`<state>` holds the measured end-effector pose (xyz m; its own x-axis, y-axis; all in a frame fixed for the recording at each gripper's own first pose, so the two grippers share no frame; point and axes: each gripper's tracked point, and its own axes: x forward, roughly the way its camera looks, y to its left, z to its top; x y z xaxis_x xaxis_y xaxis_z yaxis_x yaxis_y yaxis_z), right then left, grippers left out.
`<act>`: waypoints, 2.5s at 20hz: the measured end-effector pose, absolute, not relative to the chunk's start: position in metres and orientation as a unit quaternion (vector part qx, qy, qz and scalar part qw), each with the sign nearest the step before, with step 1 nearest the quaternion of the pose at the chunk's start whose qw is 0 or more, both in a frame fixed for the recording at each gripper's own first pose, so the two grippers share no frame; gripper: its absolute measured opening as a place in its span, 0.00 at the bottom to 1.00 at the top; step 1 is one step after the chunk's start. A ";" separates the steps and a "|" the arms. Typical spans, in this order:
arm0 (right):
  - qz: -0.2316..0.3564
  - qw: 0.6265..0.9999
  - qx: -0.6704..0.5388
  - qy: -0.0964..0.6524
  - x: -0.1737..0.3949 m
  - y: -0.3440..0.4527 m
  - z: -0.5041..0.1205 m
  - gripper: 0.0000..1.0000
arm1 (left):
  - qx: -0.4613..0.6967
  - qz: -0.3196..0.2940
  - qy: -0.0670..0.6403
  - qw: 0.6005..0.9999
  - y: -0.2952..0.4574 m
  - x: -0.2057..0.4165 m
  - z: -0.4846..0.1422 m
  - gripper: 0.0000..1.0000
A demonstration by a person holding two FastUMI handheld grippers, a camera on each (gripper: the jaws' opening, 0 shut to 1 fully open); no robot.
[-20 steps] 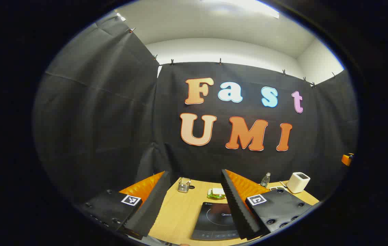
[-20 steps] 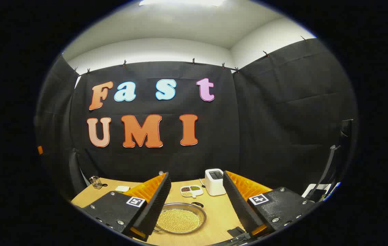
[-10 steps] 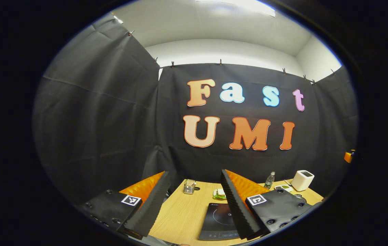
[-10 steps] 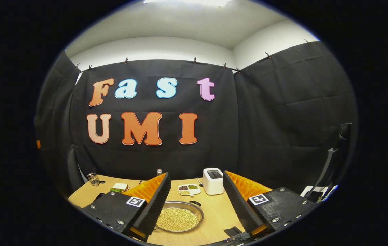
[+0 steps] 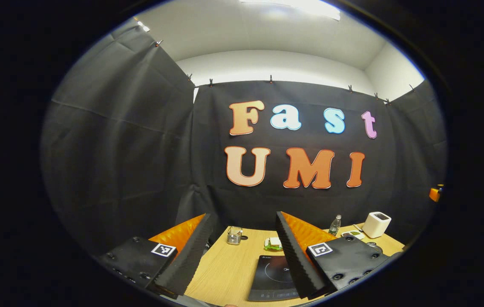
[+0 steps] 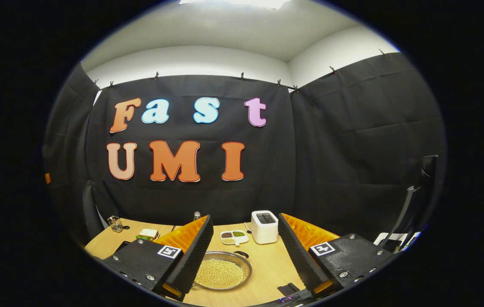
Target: First push the handle of the pot to place it horizontally, then grasp the pot with both hands and set it on the induction cooktop.
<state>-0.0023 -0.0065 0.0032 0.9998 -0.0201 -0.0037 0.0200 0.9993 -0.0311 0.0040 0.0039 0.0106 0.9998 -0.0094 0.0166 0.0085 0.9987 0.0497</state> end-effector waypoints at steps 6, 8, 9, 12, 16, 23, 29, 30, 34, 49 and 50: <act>-0.011 1.000 -0.018 0.013 0.001 -0.007 -0.006 0.94 | 0.021 -0.001 -0.005 1.000 0.003 0.007 0.009 0.97; -0.010 1.000 -0.021 0.016 0.002 -0.005 -0.007 0.91 | 0.017 0.002 -0.005 1.000 0.005 0.010 0.009 0.98; -0.008 1.000 -0.022 0.018 0.002 -0.004 -0.009 0.89 | 0.016 0.002 -0.005 1.000 0.006 0.009 0.009 0.97; 0.003 0.999 -0.026 0.029 0.004 0.001 -0.017 0.75 | 0.020 0.004 -0.007 1.000 0.007 0.009 0.010 0.97; 0.015 0.998 -0.035 0.049 0.004 0.005 -0.029 0.51 | 0.026 0.003 -0.009 1.000 0.004 0.011 0.011 0.98; 0.035 0.994 -0.044 0.095 0.004 0.014 -0.065 0.18 | 0.023 0.004 -0.007 1.000 0.005 0.007 0.009 0.98; 0.045 0.985 -0.043 0.163 0.002 0.020 -0.116 0.00 | 0.026 0.010 0.001 1.000 0.009 0.006 0.003 0.98; 0.047 0.983 -0.036 0.176 0.002 0.022 -0.125 0.00 | 0.025 0.010 0.002 1.000 0.009 0.005 0.002 0.97; 0.046 0.972 -0.038 0.226 -0.002 0.025 -0.169 0.00 | 0.023 0.012 0.007 1.000 0.012 0.005 -0.004 0.97; 0.085 0.930 -0.105 0.342 -0.022 0.053 -0.279 0.00 | 0.039 0.027 0.029 0.998 0.020 0.007 -0.026 0.97; 0.089 0.927 -0.109 0.347 -0.024 0.056 -0.283 0.00 | 0.039 0.028 0.031 0.998 0.021 0.007 -0.026 0.97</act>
